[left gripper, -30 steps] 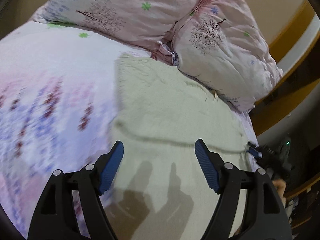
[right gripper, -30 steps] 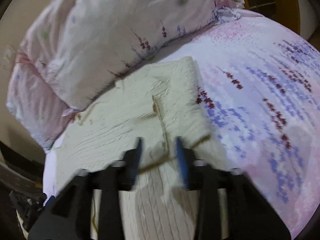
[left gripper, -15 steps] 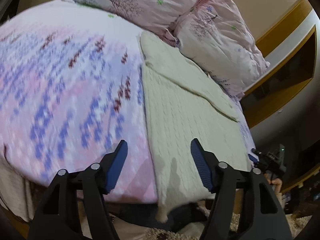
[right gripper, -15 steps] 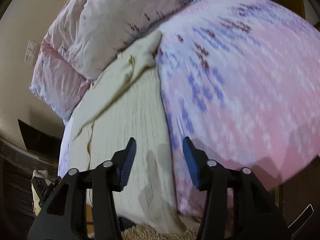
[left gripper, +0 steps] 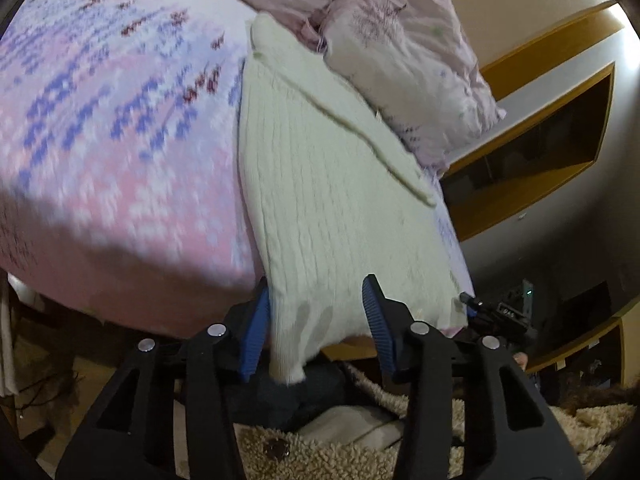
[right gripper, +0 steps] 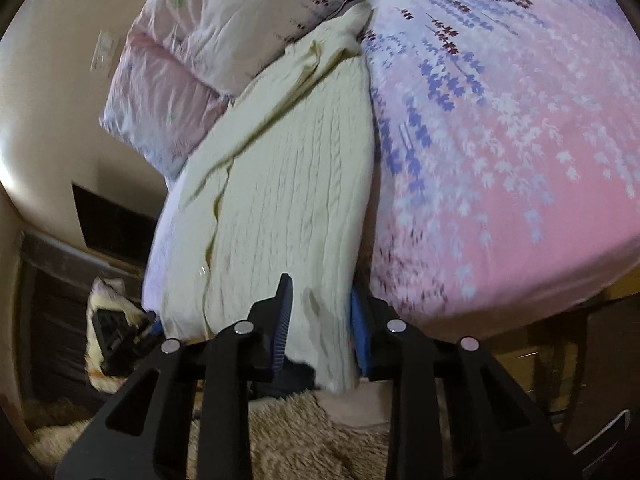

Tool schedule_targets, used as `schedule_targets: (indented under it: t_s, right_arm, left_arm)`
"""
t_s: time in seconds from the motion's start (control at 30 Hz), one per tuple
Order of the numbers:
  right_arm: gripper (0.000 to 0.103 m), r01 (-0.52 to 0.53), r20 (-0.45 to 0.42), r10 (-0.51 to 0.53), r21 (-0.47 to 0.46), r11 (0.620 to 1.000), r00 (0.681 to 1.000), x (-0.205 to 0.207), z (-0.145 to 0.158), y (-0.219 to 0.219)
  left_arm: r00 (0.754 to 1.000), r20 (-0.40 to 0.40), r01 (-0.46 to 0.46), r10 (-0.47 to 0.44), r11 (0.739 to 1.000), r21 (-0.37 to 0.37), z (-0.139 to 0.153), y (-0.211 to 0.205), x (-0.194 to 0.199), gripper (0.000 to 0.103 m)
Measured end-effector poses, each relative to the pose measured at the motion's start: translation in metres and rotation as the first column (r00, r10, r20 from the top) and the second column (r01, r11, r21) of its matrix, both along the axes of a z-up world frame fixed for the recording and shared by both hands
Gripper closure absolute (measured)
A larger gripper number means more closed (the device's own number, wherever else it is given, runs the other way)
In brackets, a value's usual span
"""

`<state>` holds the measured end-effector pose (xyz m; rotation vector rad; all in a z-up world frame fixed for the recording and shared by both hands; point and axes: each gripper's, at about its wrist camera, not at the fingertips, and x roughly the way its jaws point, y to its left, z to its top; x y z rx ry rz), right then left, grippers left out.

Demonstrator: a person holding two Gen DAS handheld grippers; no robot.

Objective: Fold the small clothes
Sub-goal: 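Grasp the cardigan hem with both grippers, then lift the hem with both grippers and fold it toward the collar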

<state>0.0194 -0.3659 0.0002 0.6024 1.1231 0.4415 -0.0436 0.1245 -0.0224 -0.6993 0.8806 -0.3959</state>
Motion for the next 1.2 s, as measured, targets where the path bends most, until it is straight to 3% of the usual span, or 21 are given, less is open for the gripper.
schedule_targets:
  t_s: [0.2,0.27,0.3,0.33,0.4,0.67,0.77,0.97,1.2]
  right_arm:
    - [0.074,-0.066,-0.021,0.064,-0.090,0.994,0.998,-0.011,0.002,0.019]
    - [0.085,-0.071,-0.027,0.069,-0.101,0.992,0.997,-0.011,-0.001,0.022]
    - [0.097,-0.076,-0.025,0.074,-0.110,0.991,0.997,-0.011,-0.002,0.025]
    - [0.097,-0.077,-0.016,0.075,-0.119,0.990,0.997,-0.011,0.000,0.025]
    - [0.097,-0.073,0.020,0.076,-0.131,0.989,0.997,-0.011,0.007,0.026]
    - [0.097,-0.021,0.221,0.062,-0.181,0.983,0.973,-0.007,0.053,0.028]
    - [0.097,0.027,0.311,0.040,-0.208,0.978,0.949,-0.003,0.069,0.031]
    - [0.097,0.147,0.491,-0.019,-0.223,0.964,0.871,0.021,0.106,0.036]
    - [0.097,0.238,0.590,-0.068,-0.216,0.947,0.804,0.083,0.138,0.052]
  left_arm:
    - [0.999,-0.042,0.032,-0.032,0.999,0.010,-0.007,-0.013,0.005,0.066]
    - [0.998,-0.053,0.042,-0.041,0.999,0.019,-0.008,-0.016,0.006,0.075]
    - [0.997,-0.055,0.049,-0.047,0.998,0.026,-0.007,-0.017,0.007,0.085]
    - [0.997,-0.054,0.055,-0.053,0.998,0.037,-0.006,-0.018,0.006,0.089]
    - [0.998,-0.039,0.056,-0.054,0.997,0.052,-0.001,-0.019,0.005,0.095]
    - [0.998,0.058,0.031,-0.039,0.990,0.135,0.032,-0.013,0.014,0.098]
    - [0.995,0.099,0.007,-0.024,0.986,0.166,0.049,-0.009,0.025,0.098]
    - [0.981,0.190,-0.067,0.025,0.974,0.218,0.090,-0.001,0.059,0.098]
    - [0.959,0.269,-0.155,0.086,0.957,0.246,0.120,0.008,0.127,0.098]
